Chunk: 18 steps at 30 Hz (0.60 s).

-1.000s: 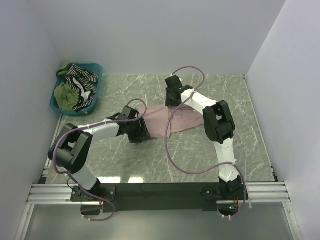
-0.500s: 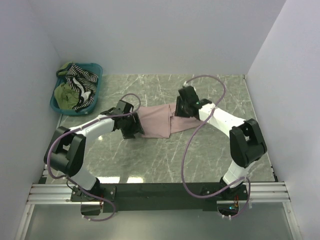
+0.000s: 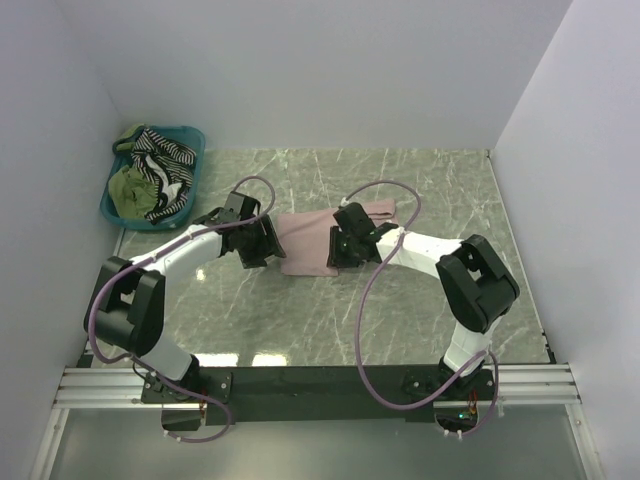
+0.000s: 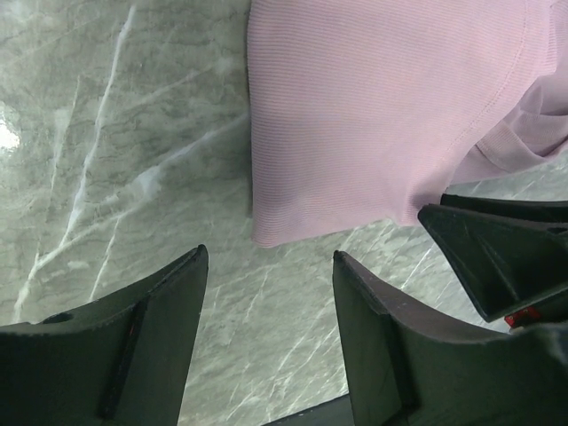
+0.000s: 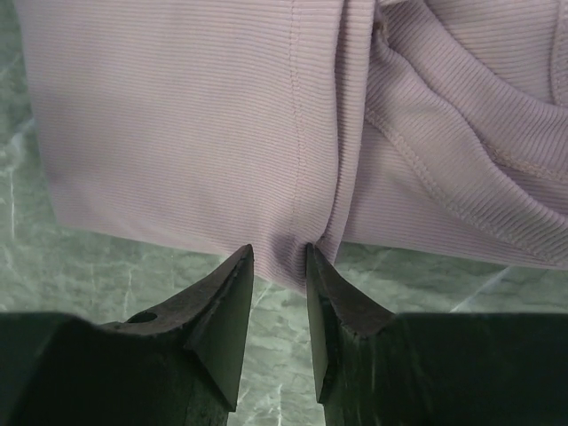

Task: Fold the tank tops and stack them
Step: Fold the tank top

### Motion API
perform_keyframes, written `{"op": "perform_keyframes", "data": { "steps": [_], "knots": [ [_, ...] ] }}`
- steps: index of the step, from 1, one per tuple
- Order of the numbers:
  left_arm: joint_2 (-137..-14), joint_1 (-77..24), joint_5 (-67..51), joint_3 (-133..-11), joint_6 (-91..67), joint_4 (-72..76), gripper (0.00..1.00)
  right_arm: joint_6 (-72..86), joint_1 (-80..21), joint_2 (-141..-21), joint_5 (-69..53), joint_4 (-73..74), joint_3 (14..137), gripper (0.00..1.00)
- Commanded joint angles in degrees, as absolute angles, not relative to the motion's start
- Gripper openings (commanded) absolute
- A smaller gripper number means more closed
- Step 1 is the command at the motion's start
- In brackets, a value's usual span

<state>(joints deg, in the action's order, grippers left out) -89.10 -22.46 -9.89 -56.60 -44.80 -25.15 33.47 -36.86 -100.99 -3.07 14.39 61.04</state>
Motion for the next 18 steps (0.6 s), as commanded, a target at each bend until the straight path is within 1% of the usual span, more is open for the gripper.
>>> {"op": "perform_keyframes", "data": {
  "steps": [1, 9, 13, 18],
  "knots": [
    [-87.2, -22.1, -10.8, -56.5, -44.0, -24.8, 0.64, 35.2, -37.1, -101.9, -1.4, 13.4, 61.9, 0.38],
    [-87.9, -22.0, -11.3, -56.5, -43.8, -24.5, 0.63, 35.8, -38.5, -102.0, 4.3, 16.3, 62.1, 0.38],
    [-88.1, -22.0, -11.6, -56.0, -43.8, -24.1, 0.63, 35.9, -38.6, -101.3, 4.7, 15.7, 61.3, 0.38],
    [-88.3, -22.0, -11.9, -56.0, -43.9, -24.0, 0.63, 35.9, -38.7, -103.2, 4.6, 16.3, 62.6, 0.38]
  ]
}}
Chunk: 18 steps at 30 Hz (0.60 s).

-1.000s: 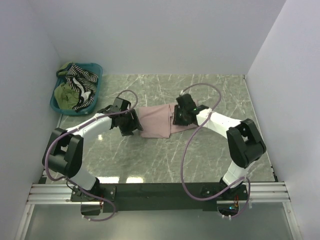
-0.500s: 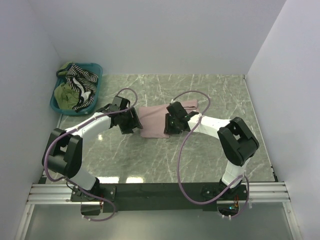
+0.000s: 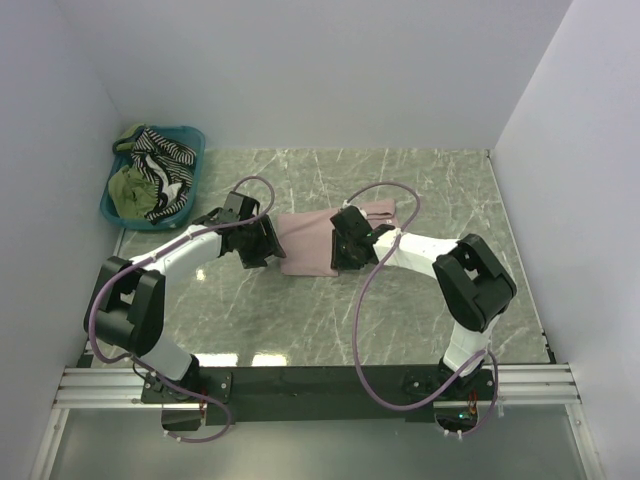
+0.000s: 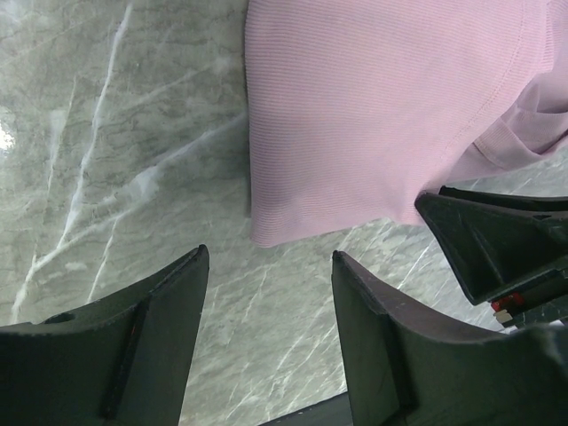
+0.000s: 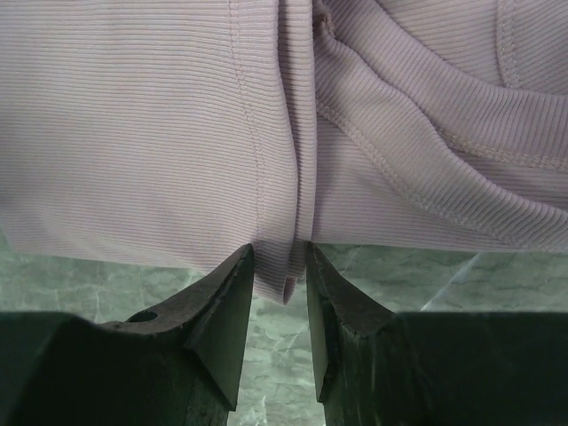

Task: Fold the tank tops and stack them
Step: Fold the tank top

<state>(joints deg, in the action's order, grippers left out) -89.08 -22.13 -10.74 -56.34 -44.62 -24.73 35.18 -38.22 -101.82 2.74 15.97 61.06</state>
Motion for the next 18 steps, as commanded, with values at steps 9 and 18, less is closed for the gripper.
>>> {"op": "perform_keyframes", "data": {
  "steps": [9, 18],
  "knots": [
    [-88.8, -21.9, -12.0, -55.8, -43.9, -23.8, 0.63, 36.6, -38.7, -103.6, 3.9, 15.4, 61.6, 0.36],
    [-89.0, -21.9, -11.5, -55.6, -43.6, -23.8, 0.63, 35.9, -38.7, -101.8, 5.1, 17.9, 64.3, 0.0]
  ]
}}
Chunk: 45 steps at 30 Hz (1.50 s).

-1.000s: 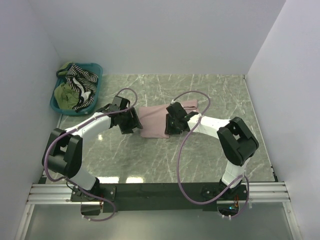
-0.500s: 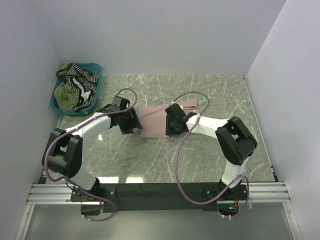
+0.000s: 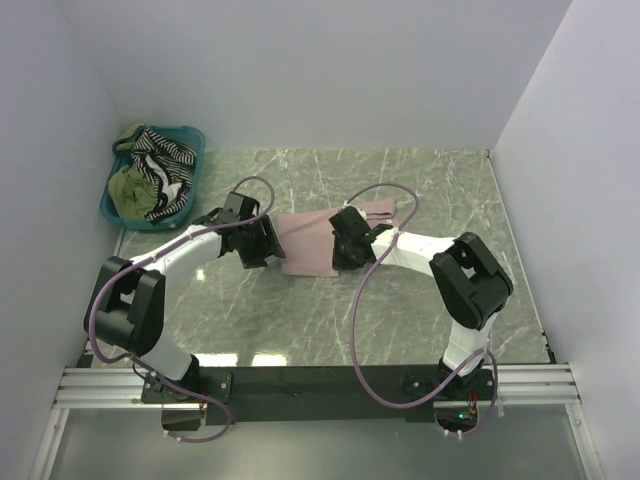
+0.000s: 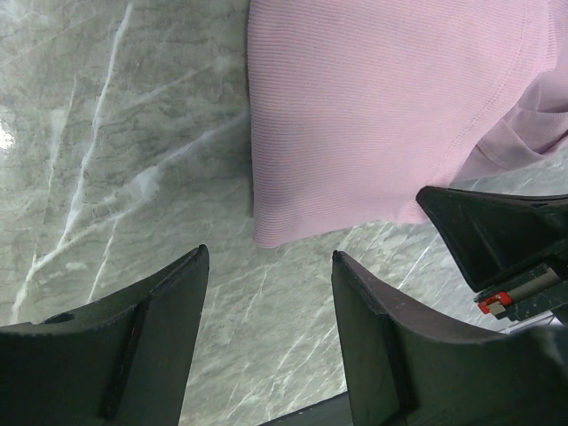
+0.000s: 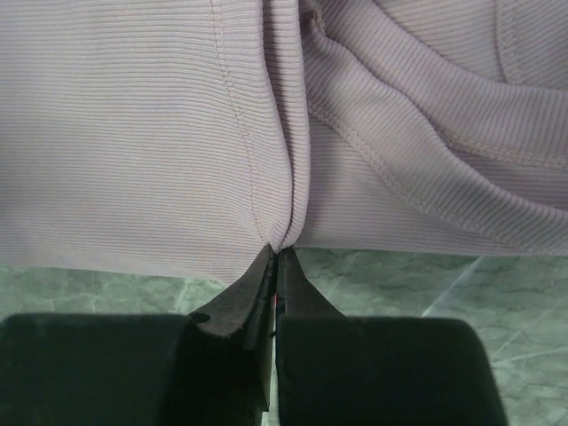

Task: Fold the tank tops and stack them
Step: Fold the tank top

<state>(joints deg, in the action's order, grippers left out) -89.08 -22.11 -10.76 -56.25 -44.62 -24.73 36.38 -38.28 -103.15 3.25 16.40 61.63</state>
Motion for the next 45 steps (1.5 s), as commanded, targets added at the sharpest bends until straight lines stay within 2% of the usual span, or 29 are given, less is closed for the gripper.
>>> {"op": "perform_keyframes", "data": {
  "steps": [1, 10, 22, 39, 45],
  "knots": [
    [-88.9, -21.9, -11.6, -55.6, -43.6, -23.8, 0.63, 35.7, -38.7, -101.5, 5.4, 18.8, 64.7, 0.0],
    [-89.7, -21.9, -12.0, -55.5, -43.2, -23.4, 0.63, 32.1, -38.6, -101.6, 13.7, 25.0, 69.5, 0.0],
    [-91.1, -22.0, -14.1, -53.2, -43.3, -20.1, 0.65, 29.7, -38.7, -105.0, 18.5, 26.9, 72.1, 0.0],
    [-96.2, -25.8, -15.9, -53.8, -50.2, -12.6, 0.66, 29.6, -38.1, -106.8, 16.3, 25.5, 70.5, 0.0],
    [-99.0, -27.3, -12.6, -55.3, -54.0, -14.0, 0.62, 29.5, -37.4, -107.0, 15.3, 25.0, 70.0, 0.0]
  ]
}}
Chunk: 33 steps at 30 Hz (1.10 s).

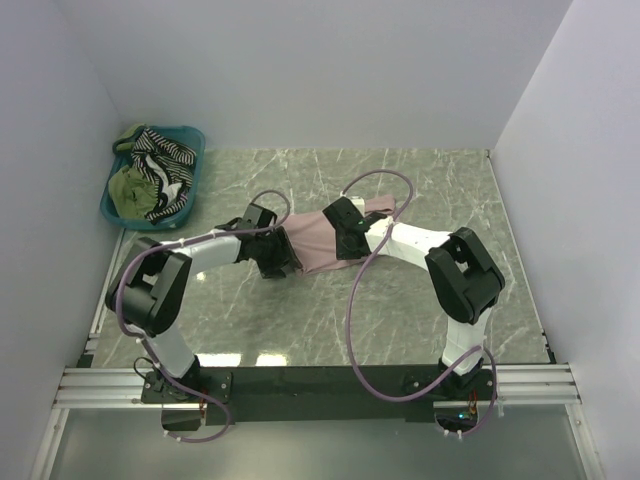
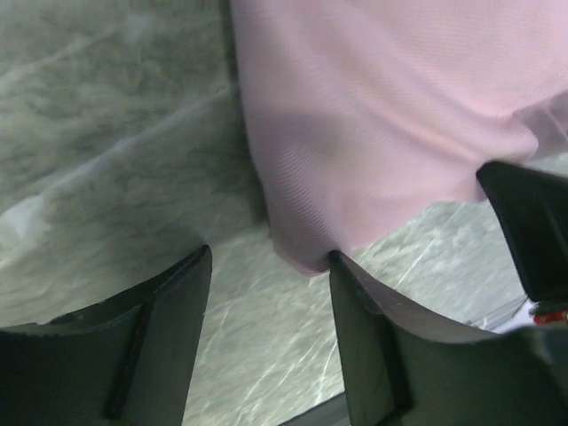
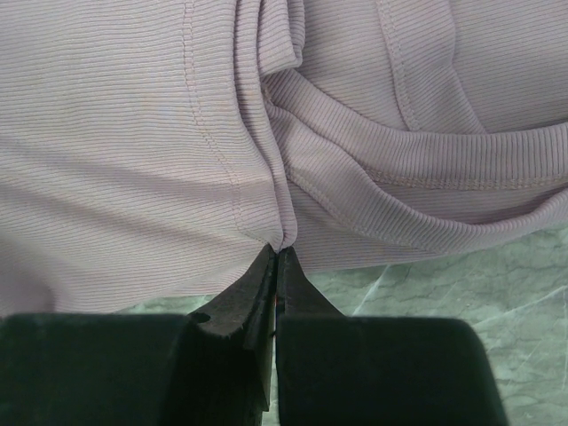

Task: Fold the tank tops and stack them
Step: Fold the tank top

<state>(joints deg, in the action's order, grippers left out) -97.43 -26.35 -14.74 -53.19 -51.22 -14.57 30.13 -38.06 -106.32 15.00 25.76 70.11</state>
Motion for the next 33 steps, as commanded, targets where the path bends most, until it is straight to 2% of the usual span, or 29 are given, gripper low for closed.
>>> {"op": "perform_keyframes", "data": {
  "steps": [1, 9, 16, 24, 26, 29, 32, 33],
  "knots": [
    [-99.2, -27.7, -11.6, -56.3, -54.1, -15.9, 0.61, 29.5, -37.4, -106.9, 15.1, 24.7, 69.9, 0.0],
    [-101.0, -29.2, -4.8, -57.9, -53.9, -21.6, 0.5, 29.4, -36.6, -106.3, 14.3, 23.8, 69.0, 0.0],
    [-102.0, -29.3, -2.0, -59.2, -51.2, -25.7, 0.27, 28.7, -35.5, -105.9, 13.4, 23.3, 68.6, 0.0],
    [-101.0, -29.4, -3.0, -57.4, -49.7, -26.3, 0.12, 27.9, -35.1, -106.3, 12.0, 23.2, 68.7, 0.0],
    [-100.5, -29.5, -3.5, -56.7, -49.9, -26.4, 0.01, 27.4, -35.2, -106.3, 11.6, 23.2, 68.6, 0.0],
    [-99.5, -30.1, -3.9, -55.6, -50.4, -26.5, 0.01, 27.2, -35.2, -106.3, 11.2, 23.1, 67.9, 0.0],
    [-98.8, -30.9, -4.9, -55.0, -50.8, -26.5, 0.01, 27.2, -35.2, -106.2, 11.2, 23.1, 67.2, 0.09],
    [-98.6, -31.1, -5.2, -54.9, -50.7, -26.5, 0.02, 27.1, -35.2, -105.7, 11.1, 22.9, 67.0, 0.17]
  ]
}}
